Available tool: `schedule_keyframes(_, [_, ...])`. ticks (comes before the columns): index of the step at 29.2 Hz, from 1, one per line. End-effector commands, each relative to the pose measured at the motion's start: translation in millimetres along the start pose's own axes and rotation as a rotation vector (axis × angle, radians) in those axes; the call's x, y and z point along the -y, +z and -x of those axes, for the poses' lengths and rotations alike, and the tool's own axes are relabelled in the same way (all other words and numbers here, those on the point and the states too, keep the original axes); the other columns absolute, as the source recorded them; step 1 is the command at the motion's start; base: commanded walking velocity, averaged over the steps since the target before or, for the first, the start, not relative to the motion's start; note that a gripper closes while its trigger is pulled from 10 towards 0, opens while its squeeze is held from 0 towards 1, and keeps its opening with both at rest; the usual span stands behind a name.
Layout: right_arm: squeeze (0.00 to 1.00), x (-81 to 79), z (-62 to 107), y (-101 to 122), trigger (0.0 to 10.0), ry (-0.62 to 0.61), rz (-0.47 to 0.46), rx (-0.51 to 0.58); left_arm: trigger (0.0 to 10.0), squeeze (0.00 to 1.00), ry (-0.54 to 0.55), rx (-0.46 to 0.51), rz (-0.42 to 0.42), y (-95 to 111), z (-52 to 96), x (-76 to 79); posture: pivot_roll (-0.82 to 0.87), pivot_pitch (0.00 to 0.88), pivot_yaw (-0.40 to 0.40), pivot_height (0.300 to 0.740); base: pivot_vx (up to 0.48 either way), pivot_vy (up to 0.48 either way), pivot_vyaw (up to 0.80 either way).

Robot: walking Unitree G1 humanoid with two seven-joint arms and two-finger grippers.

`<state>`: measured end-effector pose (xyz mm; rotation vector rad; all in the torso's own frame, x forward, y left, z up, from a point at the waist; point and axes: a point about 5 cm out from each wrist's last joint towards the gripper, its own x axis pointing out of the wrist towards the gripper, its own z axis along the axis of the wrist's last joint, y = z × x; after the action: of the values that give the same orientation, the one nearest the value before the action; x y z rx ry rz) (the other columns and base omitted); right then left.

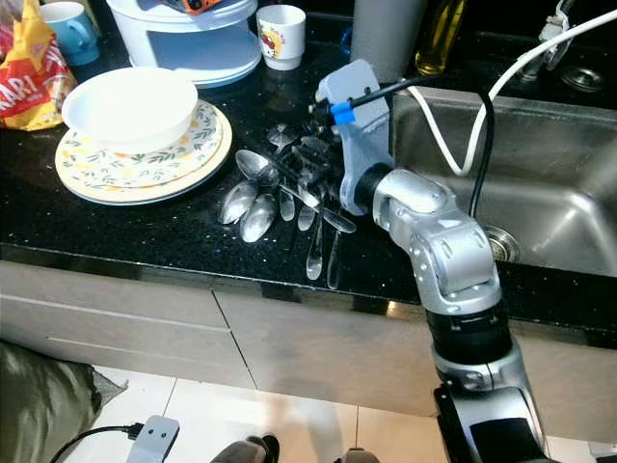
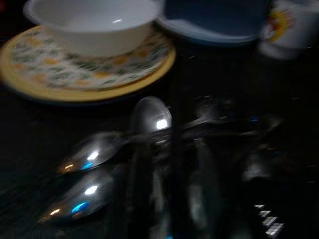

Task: Kitchen organization

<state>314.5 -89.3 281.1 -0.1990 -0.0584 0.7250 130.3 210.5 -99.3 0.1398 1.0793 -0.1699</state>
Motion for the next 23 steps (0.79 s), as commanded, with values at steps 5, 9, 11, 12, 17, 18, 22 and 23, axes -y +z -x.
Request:
schedule_keyframes(5, [1.00, -9.9, -3.0, -10, 10.0, 0.023, 0.034, -0.071, 10.0, 0.00, -0.021, -0.032, 0.001, -8, 0.2, 6.7, 0.04, 0.145, -0.032, 0.740, 0.000, 0.000, 0.00])
schedule_keyframes(9, [0.32, -8.7, -3.8, -15, 10.0, 0.008, 0.055, -0.103, 10.0, 0.00, -0.023, -0.033, 0.000, -9, 0.2, 7.3, 0.04, 0.143, -0.032, 0.740, 0.000, 0.000, 0.00])
schedule_keyframes(11, [0.00, -8.6, -4.6, -19, 10.0, 0.000, 0.064, -0.127, 10.0, 0.00, -0.024, -0.035, -0.002, -9, 0.2, 7.7, 0.03, 0.142, -0.033, 0.740, 0.000, 0.000, 0.00])
schedule_keyframes(12, [0.00, -8.7, -4.9, -21, 10.0, -0.005, 0.063, -0.141, 10.0, 0.00, -0.024, -0.035, -0.003, -9, 0.2, 7.9, 0.04, 0.142, -0.034, 0.740, 0.000, 0.000, 0.00])
schedule_keyframes(17, [0.00, -8.5, -5.5, -27, 10.0, -0.022, 0.037, -0.177, 10.0, 0.00, -0.024, -0.035, -0.004, -9, 0.2, 7.7, 0.03, 0.140, -0.037, 0.740, 0.000, 0.000, 0.00])
schedule_keyframes(18, [0.00, -7.9, -5.8, -29, 10.0, -0.032, 0.029, -0.190, 10.0, 0.00, -0.024, -0.034, -0.005, -9, 0.2, 7.5, 0.03, 0.139, -0.038, 0.740, 0.000, 0.000, 0.00])
schedule_keyframes(22, [0.00, -5.5, -6.2, -34, 10.0, -0.064, 0.040, -0.227, 10.0, 0.00, -0.025, -0.034, -0.006, -9, 0.1, 8.0, 0.03, 0.137, -0.041, 0.740, 0.000, 0.000, 0.00])
schedule_keyframes(23, [0.00, -5.9, -6.2, -34, 10.0, -0.061, 0.035, -0.231, 10.0, 0.00, -0.026, -0.034, -0.005, -9, 0.1, 8.2, 0.03, 0.136, -0.042, 0.740, 0.000, 0.000, 0.00])
